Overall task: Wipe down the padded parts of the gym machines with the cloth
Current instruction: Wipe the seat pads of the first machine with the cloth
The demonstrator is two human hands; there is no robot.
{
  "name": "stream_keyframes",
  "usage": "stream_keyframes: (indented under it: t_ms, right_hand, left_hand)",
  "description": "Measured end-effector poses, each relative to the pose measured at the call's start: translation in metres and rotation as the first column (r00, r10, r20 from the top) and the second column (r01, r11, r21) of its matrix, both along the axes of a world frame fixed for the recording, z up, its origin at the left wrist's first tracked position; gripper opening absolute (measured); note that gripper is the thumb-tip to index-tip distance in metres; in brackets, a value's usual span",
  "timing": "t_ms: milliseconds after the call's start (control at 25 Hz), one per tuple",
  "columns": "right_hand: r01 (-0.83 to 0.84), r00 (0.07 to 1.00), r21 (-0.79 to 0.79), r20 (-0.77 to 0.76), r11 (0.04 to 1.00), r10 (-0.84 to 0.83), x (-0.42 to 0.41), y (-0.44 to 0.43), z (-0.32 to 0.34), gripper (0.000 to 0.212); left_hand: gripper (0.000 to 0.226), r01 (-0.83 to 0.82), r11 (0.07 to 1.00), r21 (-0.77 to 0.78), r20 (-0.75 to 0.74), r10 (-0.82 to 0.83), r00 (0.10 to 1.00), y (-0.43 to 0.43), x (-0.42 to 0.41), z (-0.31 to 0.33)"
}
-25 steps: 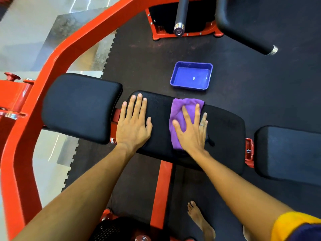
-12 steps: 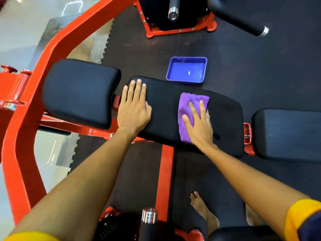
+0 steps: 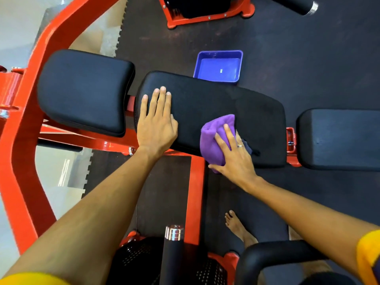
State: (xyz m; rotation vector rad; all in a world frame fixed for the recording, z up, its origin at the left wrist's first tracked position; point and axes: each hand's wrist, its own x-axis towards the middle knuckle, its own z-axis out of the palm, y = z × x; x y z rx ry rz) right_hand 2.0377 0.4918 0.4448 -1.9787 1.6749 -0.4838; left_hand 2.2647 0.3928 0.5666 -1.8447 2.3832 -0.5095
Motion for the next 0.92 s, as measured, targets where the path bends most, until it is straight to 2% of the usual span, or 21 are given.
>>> stream_keyframes:
  t_ms: [80, 200, 280, 360, 480, 520, 600, 720, 800, 920]
  right_hand:
    - [0.037, 0.999, -0.054, 0.032, 0.998, -0.036, 0.028, -0.010, 0.011, 0.124]
    - [-0.028, 0.996, -0.136, 0.082, 0.990, 0.040, 0.063, -0.031, 0.037, 0.124]
    - [-0.105, 0.990, -0.164, 0.074, 0.981, 0.118, 0.053, -0.035, 0.037, 0.121]
    - [-0.134, 0.989, -0.110, 0.045, 0.985, 0.139, 0.023, -0.029, 0.020, 0.117]
    - [-0.024, 0.996, 0.086, 0.087, 0.996, 0.016, -0.014, -0.008, -0.001, 0.114]
    - [0.006, 0.996, 0.097, 0.093, 0.995, -0.015, -0.013, -0.003, -0.001, 0.108]
    - [0.030, 0.994, 0.010, 0.104, 1.000, -0.031, 0.007, -0.011, 0.009, 0.089]
    - [0.013, 0.989, -0.057, 0.146, 0.998, -0.004, 0.040, -0.061, 0.035, 0.073]
    - [0.050, 0.989, -0.023, 0.140, 0.999, -0.046, 0.043, -0.102, 0.044, 0.068]
    - [0.227, 0.959, 0.130, 0.145, 0.965, -0.245, 0.006, -0.121, 0.025, 0.064]
  left_hand:
    - [0.066, -0.007, 1.000, -0.012, 0.007, 0.007, 1.000, 0.000, -0.002, -0.001]
    - [0.065, -0.005, 1.000, -0.023, 0.030, 0.005, 1.000, 0.001, -0.001, -0.003]
    - [0.065, -0.001, 1.000, -0.023, 0.034, 0.002, 0.999, 0.000, 0.001, -0.003]
    - [0.066, -0.005, 1.000, -0.023, 0.030, 0.006, 1.000, 0.001, 0.002, -0.002]
    - [0.065, -0.005, 1.000, -0.023, 0.018, 0.006, 1.000, 0.001, -0.001, -0.002]
    - [0.065, -0.008, 1.000, -0.021, 0.015, 0.009, 1.000, 0.001, -0.001, -0.002]
    - [0.065, -0.012, 1.000, -0.028, 0.011, 0.012, 1.000, 0.001, -0.001, -0.001]
    - [0.065, -0.003, 1.000, -0.024, 0.011, 0.003, 1.000, 0.001, -0.001, -0.001]
    - [0.064, 0.006, 1.000, -0.020, 0.040, -0.005, 0.999, 0.000, -0.001, 0.000]
    - [0.063, 0.025, 1.000, 0.010, 0.078, -0.025, 0.997, 0.000, -0.004, 0.002]
